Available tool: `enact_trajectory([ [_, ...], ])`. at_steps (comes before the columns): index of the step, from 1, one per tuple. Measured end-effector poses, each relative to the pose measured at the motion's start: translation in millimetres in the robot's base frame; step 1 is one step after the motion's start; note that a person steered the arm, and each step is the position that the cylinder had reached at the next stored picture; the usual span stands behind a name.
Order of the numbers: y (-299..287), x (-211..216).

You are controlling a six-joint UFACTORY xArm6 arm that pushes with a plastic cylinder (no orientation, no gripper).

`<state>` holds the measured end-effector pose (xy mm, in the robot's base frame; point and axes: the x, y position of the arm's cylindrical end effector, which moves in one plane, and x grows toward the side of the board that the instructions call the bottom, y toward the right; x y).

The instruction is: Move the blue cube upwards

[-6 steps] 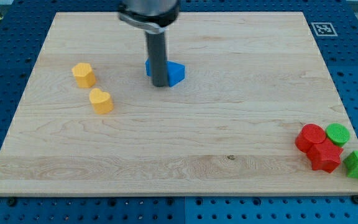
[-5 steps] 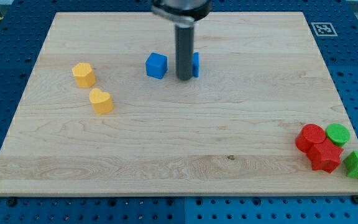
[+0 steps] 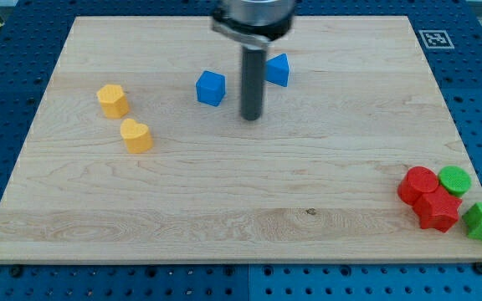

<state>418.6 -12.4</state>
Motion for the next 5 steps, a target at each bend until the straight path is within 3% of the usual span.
enact_trajectory([
  [1,-38,-16],
  [3,-42,-56],
  [5,-94,-38],
])
